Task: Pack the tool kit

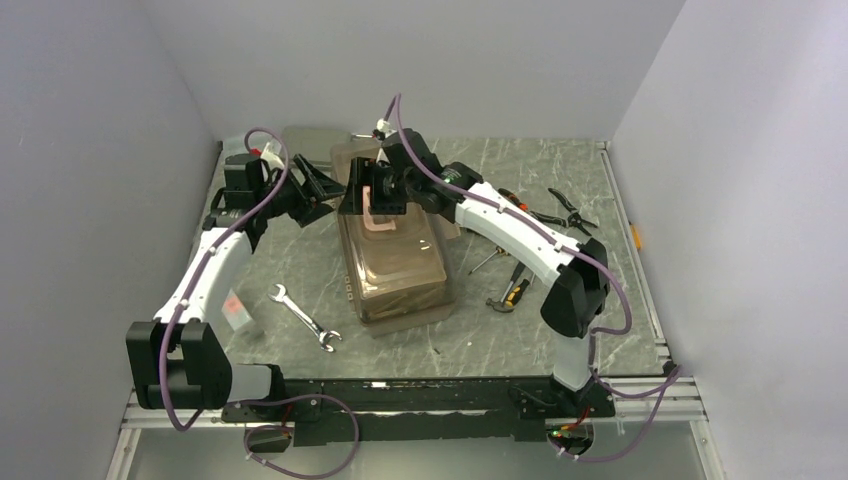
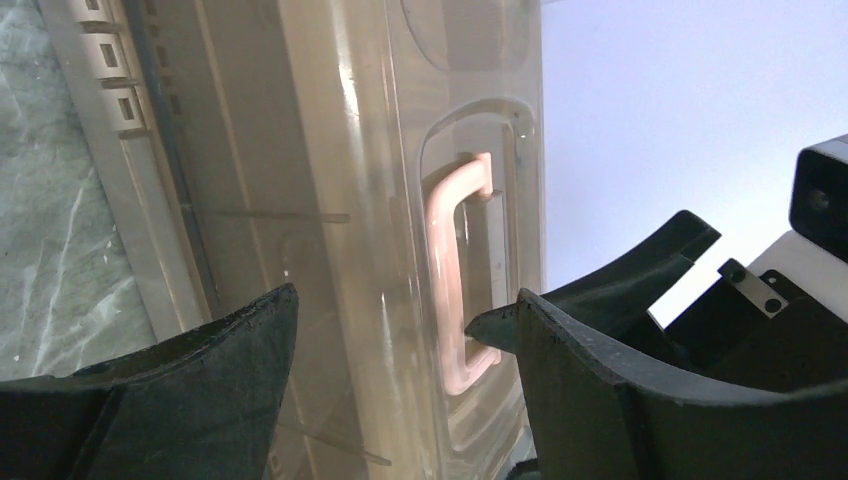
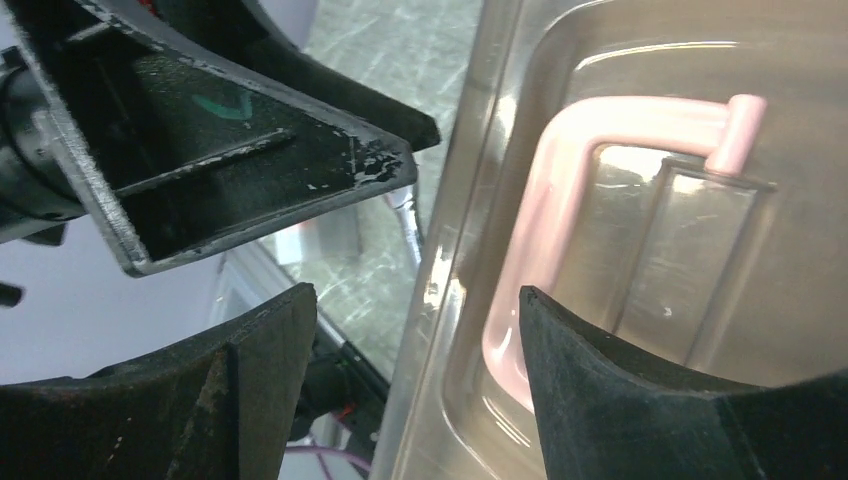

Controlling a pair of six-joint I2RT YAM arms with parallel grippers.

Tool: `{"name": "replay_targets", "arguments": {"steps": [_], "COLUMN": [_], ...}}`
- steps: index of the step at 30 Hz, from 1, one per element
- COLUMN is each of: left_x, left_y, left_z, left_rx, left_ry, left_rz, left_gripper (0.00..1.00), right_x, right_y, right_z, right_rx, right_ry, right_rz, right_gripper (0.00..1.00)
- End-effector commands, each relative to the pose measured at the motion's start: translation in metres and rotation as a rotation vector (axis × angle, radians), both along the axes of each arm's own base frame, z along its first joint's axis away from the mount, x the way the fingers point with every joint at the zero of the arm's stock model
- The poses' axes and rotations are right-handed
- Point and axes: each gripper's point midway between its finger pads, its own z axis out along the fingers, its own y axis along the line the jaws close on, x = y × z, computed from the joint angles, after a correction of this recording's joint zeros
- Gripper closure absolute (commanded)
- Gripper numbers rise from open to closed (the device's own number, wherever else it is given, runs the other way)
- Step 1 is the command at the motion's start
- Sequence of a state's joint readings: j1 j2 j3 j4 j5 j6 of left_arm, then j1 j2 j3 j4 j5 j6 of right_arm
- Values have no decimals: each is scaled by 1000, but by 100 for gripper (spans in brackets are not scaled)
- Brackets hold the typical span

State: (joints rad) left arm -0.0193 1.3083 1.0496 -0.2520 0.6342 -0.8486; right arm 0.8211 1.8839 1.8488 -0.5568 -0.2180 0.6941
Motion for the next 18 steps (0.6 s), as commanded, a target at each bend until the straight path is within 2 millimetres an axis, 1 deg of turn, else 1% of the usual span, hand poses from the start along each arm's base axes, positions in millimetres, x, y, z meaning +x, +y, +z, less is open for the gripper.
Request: {"name": "replay_targets", "arguments": {"steps": [1,3,5,9,11,14,16,17,18], "left_x": [7,10,13,18,20,22,22,22,21], "left_y": [2,2,0,-7,-14,-29,-37,-40,-42], "left_z": [-2,-6,-9,-17,-20,-24,-27,-28,-29], "left_rx": [25,31,27,18,28,20,7,3,1], "left_ry": [-34,-28,-22,-12,-9,-1,6,9,10], "left_rz": [-14,-17,-31,-54,-70,-103,-122,-127,-130], "left_gripper": [19,19,19,21,22,22,23,23,23], "right_x": [-3,-9,-14,-12,-18,-35,-44,-44,-47], "right_y": [-14,-13,-12,-22,-16,3,11,14,16], "right_z": [-37,-41,-40,-38,-38,-34,-33,-27,-28], "right_rx": [-203,-219,-196,-221,-194,-73,-2,29,48], "right_ry": [6,3,17,-2,18,93,126,126,137], "right_rz": [-33,-29,-21,-62,-18,81,118,127,142], "right_gripper": [23,23,23,23,22,22,22,22,22]}}
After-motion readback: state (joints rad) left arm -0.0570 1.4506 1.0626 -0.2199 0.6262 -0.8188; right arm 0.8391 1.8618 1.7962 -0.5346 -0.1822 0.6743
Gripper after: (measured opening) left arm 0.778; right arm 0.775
